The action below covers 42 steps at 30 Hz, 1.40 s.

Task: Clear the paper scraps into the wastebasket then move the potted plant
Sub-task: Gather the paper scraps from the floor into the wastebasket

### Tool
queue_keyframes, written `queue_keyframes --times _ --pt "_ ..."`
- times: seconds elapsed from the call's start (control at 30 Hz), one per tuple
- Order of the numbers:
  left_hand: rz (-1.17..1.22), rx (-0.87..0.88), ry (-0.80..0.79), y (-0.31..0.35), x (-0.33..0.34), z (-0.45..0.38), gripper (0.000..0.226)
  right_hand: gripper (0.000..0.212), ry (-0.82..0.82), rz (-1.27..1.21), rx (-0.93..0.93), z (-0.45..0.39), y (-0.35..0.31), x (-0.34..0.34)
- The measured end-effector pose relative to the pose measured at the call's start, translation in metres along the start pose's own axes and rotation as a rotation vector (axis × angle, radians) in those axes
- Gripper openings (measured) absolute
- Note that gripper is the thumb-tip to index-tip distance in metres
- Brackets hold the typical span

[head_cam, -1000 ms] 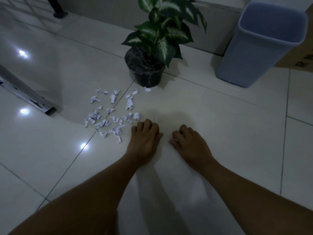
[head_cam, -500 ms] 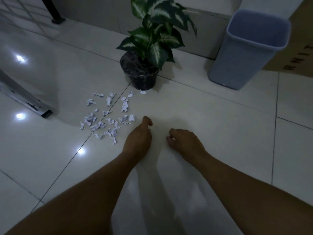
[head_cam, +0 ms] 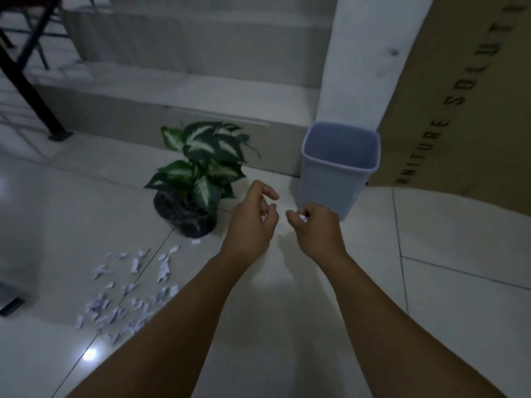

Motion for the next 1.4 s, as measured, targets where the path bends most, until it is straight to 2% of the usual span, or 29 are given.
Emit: queue_keyframes --times 0.17,0.27,0.33,0.47,0.5,0.57,0.67,0.83,1.07,1.23,1.4 --pt "0.061 0.114 0.025 0.050 0.029 -0.077 0.012 0.031 0.117 0.149 -0.097 -0.067 -0.028 -0.071" --pt "0.068 0.133 -0.025 0.070 0.048 -0.124 0.011 0.025 0.178 0.186 -0.115 -0.104 -0.034 -0.101" --pt "0.046 0.150 -0.058 0.080 0.061 -0.149 0.012 0.028 0.156 0.207 -0.078 -0.128 -0.028 -0.113" --pt "-0.031 0.137 -0.110 0.088 0.089 -0.194 0.012 0.041 0.011 0.228 0.074 -0.169 0.001 -0.118" --pt "-0.069 0.140 -0.129 0.088 0.097 -0.201 0.011 0.037 -0.019 0.233 0.090 -0.172 0.005 -0.116" --pt "-0.123 0.129 -0.142 0.086 0.117 -0.215 0.009 0.014 -0.029 0.200 0.091 -0.179 0.016 -0.116" --pt "-0.147 0.071 -0.154 0.076 0.136 -0.221 0.021 0.042 0.051 0.142 0.005 -0.173 0.023 -0.118" --pt "-0.118 0.051 -0.126 0.069 0.133 -0.210 0.038 0.041 0.218 0.156 -0.130 -0.159 0.021 -0.130" --pt "0.013 0.187 0.068 0.075 0.068 -0.147 0.028 0.032 0.367 -0.029 -0.277 -0.117 -0.007 -0.125" --pt "0.012 0.267 0.157 0.074 0.006 -0.082 0.022 0.028 0.346 -0.094 -0.317 -0.062 -0.022 -0.089" --pt "-0.089 0.271 0.169 0.040 -0.056 0.005 0.021 0.024 0.206 -0.067 -0.446 0.004 -0.045 -0.030"
Point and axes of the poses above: each hand's wrist, its own z-axis away from the middle knuckle, its own x-axis out of the palm, y = z × x, the point moved 7 cm from there along -z, towards the middle knuckle, and after that the axes turned 2 degrees about -x, right-handed, at the moved point
